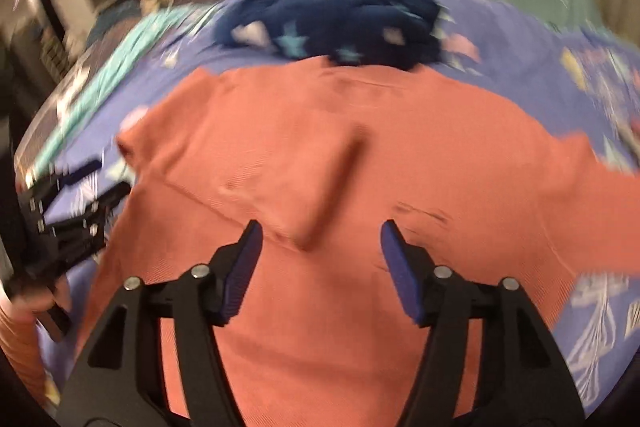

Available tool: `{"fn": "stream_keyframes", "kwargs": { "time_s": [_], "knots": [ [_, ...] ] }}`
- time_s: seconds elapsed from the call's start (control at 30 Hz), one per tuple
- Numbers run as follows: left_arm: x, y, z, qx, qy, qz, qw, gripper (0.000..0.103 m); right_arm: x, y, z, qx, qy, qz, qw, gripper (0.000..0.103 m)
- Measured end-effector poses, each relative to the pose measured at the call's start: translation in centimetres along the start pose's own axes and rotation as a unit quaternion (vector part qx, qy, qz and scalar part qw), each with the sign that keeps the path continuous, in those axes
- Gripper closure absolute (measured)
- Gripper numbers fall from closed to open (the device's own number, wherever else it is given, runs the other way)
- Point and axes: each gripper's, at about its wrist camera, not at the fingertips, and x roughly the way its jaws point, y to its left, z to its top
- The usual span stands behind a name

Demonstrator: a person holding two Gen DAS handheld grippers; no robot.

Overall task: Fold small clothes
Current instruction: 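Grasp the shirt's side edge with the right tool and fold it toward the middle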

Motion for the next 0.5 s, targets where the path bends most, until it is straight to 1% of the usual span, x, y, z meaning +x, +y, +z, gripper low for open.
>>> {"fn": "stream_keyframes", "kwargs": {
  "time_s": [0.07, 0.1, 0.13, 0.17, 0.2, 0.23, 0.3, 0.33, 0.4, 0.43, 0.5],
  "knots": [
    [1.0, 0.6, 0.4, -0.015, 0.010, 0.007, 0.9998, 0.035, 1.3, 2.3, 0.3, -0.041, 0.002, -0.009, 0.999, 0.040],
    [1.4, 0.9, 0.6, -0.024, 0.013, 0.007, 0.9996, 0.035, 1.9, 3.0, 0.4, -0.055, 0.001, -0.021, 0.998, 0.042],
    [1.8, 1.1, 0.9, -0.032, 0.014, 0.006, 0.9994, 0.035, 2.7, 3.7, 0.6, -0.069, -0.003, -0.046, 0.997, 0.045],
    [2.3, 1.3, 1.2, -0.039, 0.013, 0.006, 0.9991, 0.035, 3.2, 3.8, 0.6, -0.075, -0.007, -0.064, 0.995, 0.059],
    [2.7, 1.3, 1.4, -0.042, 0.016, 0.010, 0.9989, 0.035, 3.5, 3.4, 0.8, -0.072, -0.012, -0.081, 0.994, 0.084],
    [3.0, 1.2, 1.5, -0.045, 0.019, 0.013, 0.9987, 0.035, 3.3, 2.4, 0.9, -0.055, -0.013, -0.079, 0.995, 0.091],
    [3.2, 1.2, 1.4, -0.049, 0.022, 0.015, 0.9984, 0.035, 2.2, -0.5, 0.8, 0.011, -0.019, -0.056, 0.998, 0.092],
    [3.2, 1.1, 1.3, -0.049, 0.019, 0.015, 0.9985, 0.035, 1.1, -2.7, 0.4, 0.057, -0.027, -0.048, 0.997, 0.092],
    [3.1, 1.0, 1.2, -0.048, 0.018, 0.016, 0.9985, 0.035, -0.3, -6.3, -0.6, 0.117, -0.034, -0.031, 0.992, 0.092],
    [3.1, 0.9, 1.2, -0.045, 0.018, 0.019, 0.9986, 0.035, -0.8, -8.7, -1.4, 0.163, -0.029, 0.005, 0.986, 0.092],
    [3.1, 0.5, 1.2, -0.036, 0.016, 0.025, 0.9989, 0.035, -0.7, -11.3, -2.5, 0.215, -0.008, 0.062, 0.975, 0.087]
  ]
}}
